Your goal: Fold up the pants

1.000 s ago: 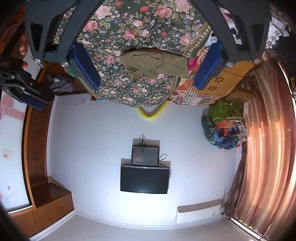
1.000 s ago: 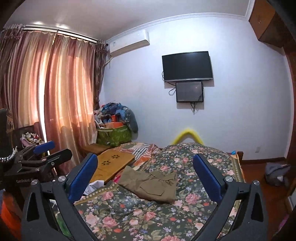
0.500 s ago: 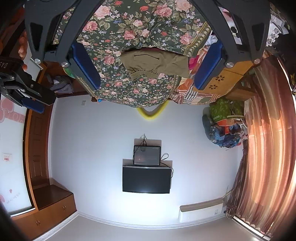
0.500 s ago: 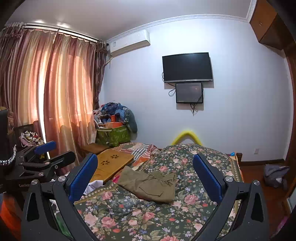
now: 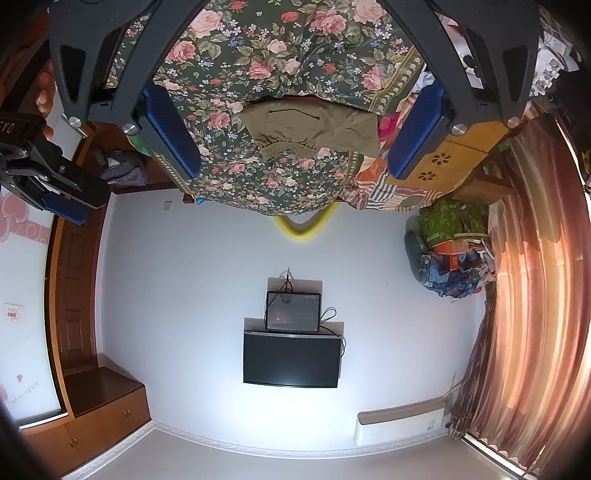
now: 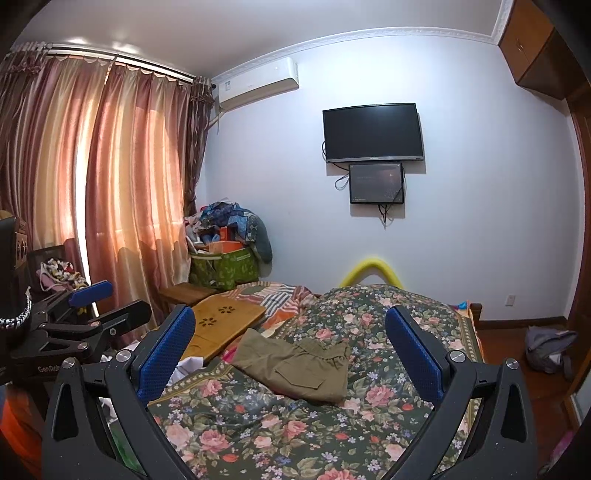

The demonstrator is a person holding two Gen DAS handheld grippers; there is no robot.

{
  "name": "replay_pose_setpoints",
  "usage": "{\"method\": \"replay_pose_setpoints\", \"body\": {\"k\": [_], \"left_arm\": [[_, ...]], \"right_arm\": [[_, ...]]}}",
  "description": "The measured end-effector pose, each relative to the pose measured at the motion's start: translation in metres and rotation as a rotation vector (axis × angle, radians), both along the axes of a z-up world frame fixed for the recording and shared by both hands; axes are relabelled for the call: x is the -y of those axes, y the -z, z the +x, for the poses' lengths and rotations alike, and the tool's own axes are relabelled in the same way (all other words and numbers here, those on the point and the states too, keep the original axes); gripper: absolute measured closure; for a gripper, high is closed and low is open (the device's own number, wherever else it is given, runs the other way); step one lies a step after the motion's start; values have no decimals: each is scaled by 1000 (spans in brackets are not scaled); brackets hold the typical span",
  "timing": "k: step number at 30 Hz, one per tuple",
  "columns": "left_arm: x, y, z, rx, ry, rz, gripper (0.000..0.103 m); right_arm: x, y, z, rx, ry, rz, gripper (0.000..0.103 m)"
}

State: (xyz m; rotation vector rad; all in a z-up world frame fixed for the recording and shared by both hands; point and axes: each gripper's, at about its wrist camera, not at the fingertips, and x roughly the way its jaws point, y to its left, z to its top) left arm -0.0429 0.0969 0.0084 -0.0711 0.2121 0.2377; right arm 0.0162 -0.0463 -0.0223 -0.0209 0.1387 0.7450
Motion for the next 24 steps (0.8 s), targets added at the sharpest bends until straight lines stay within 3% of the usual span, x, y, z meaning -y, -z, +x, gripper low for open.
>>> {"method": "replay_pose_setpoints", "body": {"k": [24], "left_arm": [[5,3,7,-18,7,-4,0]], "right_arm": [[5,-2,4,-20,6,4,1]]}}
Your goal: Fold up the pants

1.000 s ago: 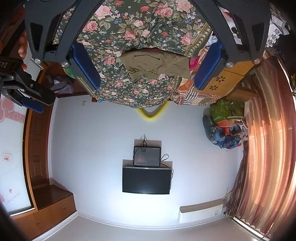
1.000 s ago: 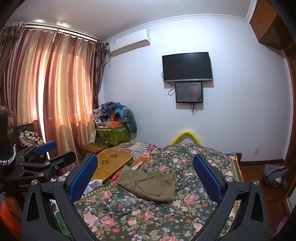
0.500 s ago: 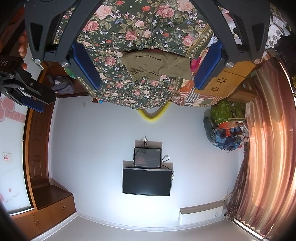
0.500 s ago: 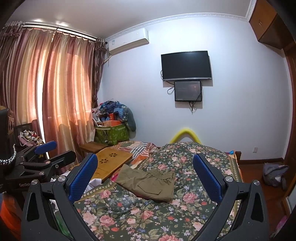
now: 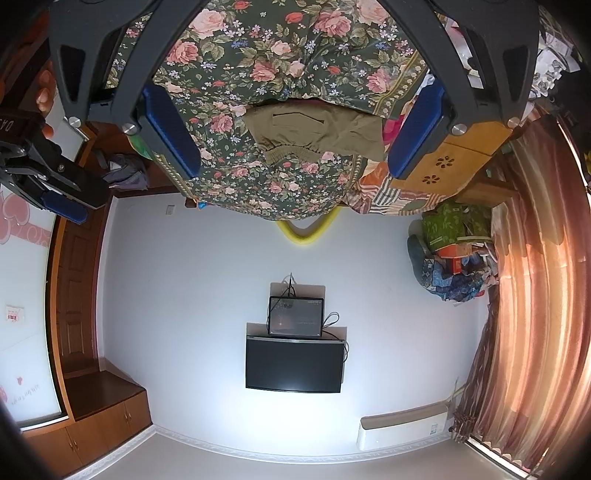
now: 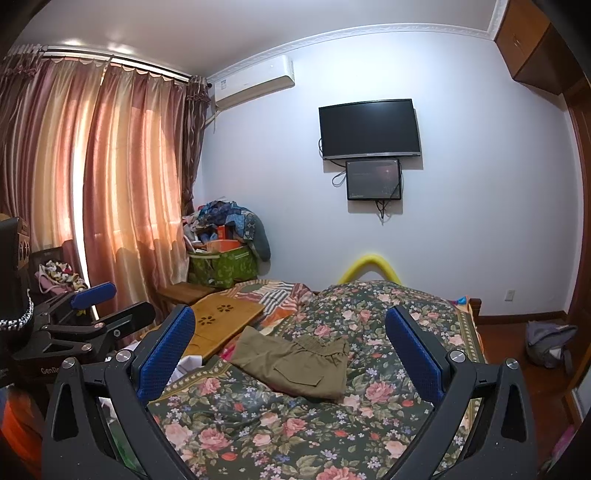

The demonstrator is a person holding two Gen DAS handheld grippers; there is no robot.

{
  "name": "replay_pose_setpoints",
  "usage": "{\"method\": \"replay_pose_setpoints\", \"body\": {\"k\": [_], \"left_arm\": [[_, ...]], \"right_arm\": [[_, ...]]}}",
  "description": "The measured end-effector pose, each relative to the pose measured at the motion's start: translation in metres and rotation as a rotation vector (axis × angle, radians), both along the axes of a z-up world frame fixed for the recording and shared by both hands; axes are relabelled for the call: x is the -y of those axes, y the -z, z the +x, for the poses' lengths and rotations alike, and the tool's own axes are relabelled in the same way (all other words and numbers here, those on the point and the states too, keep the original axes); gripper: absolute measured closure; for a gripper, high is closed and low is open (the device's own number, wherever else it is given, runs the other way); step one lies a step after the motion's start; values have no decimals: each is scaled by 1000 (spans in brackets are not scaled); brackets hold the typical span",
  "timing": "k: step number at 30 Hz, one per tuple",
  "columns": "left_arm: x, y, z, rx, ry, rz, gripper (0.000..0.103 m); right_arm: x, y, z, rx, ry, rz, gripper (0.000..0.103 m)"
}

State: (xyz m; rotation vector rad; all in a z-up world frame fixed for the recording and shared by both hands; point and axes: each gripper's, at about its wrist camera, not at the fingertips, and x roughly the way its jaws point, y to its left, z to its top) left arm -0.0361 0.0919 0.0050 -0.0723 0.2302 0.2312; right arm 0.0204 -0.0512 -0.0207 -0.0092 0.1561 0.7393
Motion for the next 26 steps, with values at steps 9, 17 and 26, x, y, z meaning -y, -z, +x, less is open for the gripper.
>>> {"method": "replay_pose_setpoints", "body": {"k": [9,17,26], "left_arm": [[-3,0,2,-7,12,-16,0],[-2,2,2,-14,20,-9,0],[-5,3,3,-24,24,-24,0]], "right_arm": [[1,1,1,-3,5,2,1],[2,1,2,-6,6,-5,1],[2,1,3,-7,8,-9,1]]}}
